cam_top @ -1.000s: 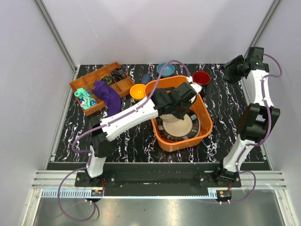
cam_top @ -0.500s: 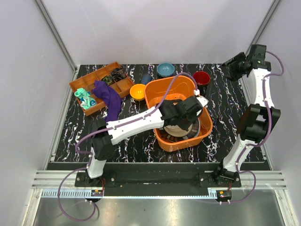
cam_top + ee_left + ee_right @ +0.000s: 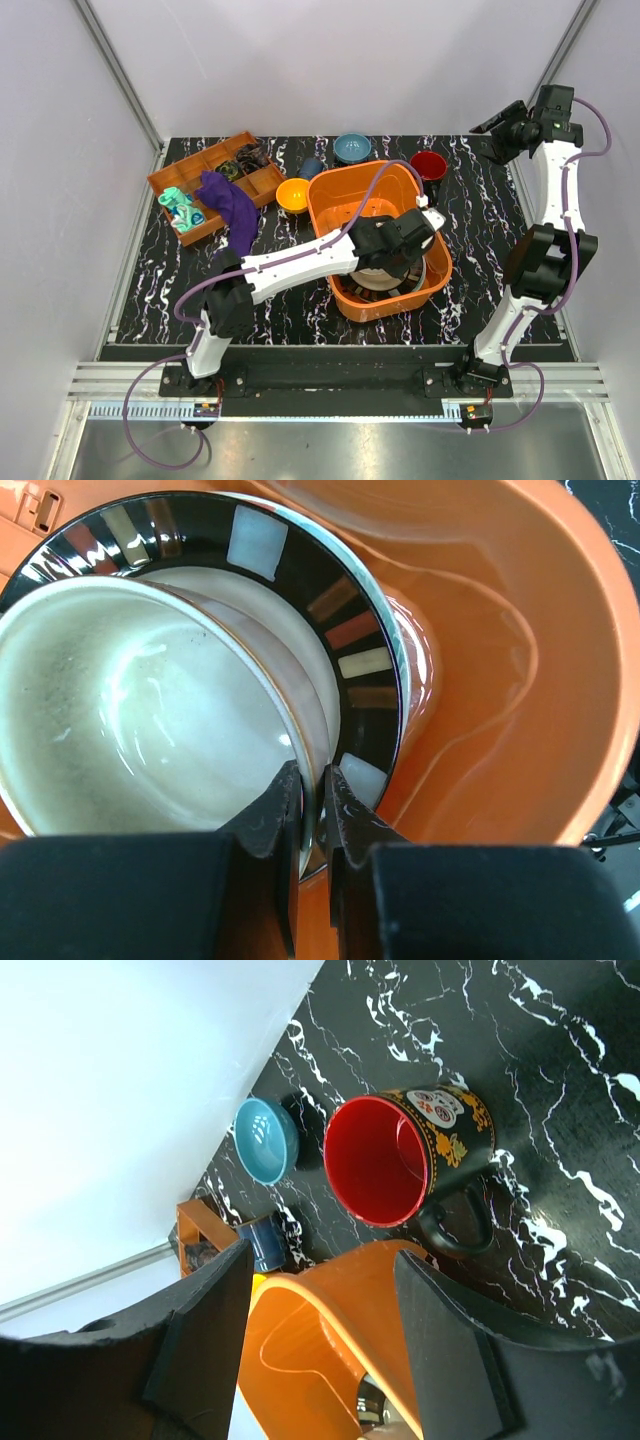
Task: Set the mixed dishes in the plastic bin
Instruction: Place the bowl in the plastic bin.
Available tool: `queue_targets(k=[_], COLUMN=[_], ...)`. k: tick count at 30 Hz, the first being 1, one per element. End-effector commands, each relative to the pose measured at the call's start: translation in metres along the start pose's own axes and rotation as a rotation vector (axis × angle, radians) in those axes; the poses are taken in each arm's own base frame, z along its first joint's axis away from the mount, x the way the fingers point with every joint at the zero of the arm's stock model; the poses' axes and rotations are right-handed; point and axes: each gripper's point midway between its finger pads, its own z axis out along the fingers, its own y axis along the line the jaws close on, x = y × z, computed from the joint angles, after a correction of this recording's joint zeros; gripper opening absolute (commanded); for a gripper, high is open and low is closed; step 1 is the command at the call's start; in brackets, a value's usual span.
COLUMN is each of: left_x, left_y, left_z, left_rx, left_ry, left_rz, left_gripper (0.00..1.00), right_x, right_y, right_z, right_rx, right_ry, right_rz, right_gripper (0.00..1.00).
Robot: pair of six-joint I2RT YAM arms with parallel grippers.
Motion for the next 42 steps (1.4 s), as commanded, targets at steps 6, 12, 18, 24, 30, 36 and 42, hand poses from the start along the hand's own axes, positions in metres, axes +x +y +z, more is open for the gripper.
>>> queue_targets(k=[6,12,18,24,30,36,42], left_x=[-0.027,-0.021,-0.020,-0.021,-0.020,-0.017,-0.024], left_y=[0.004,0.004,0.004,0.002,0.000,-0.002,0.000], left_z=[-0.007,-0.003,-0.005,-0.006,-0.004,-0.003,-0.009], left_rx=[-0.026,-0.024,-0.021,-0.007,0.002,0.012,0.008], left_ry=[-0.129,-0.116,-0.119,-0.124,-0.120,-0.117,-0.140], left_rz=[-0.012,-0.022,-0.031,-0.031,-0.032,-0.034,-0.022], left_gripper=[0.00,0.00,0.11,0.15,0.17,0.17,0.23], right_x=[-0.001,0.004,0.005,0.006,0.007,0.008,0.008], right_y=[0.011,0.006,0.006,0.006,0.004,0.004,0.003], right_z=[-0.018,-0.020,-0.020,-0.022,-0.022,-0.022,-0.023], right_rx=[-0.035,-0.026,-0.026,-0.027,-0.023,-0.023,-0.020], right_ry=[-0.009,-0.001,0.001,0.000,0.004,0.004,0.003], right_rz=[-0.034,-0.035,-0.035,-0.037,-0.035,-0.036,-0.033], right_gripper=[0.67,0.67,0.67,0.67,0.68,0.68,0.68])
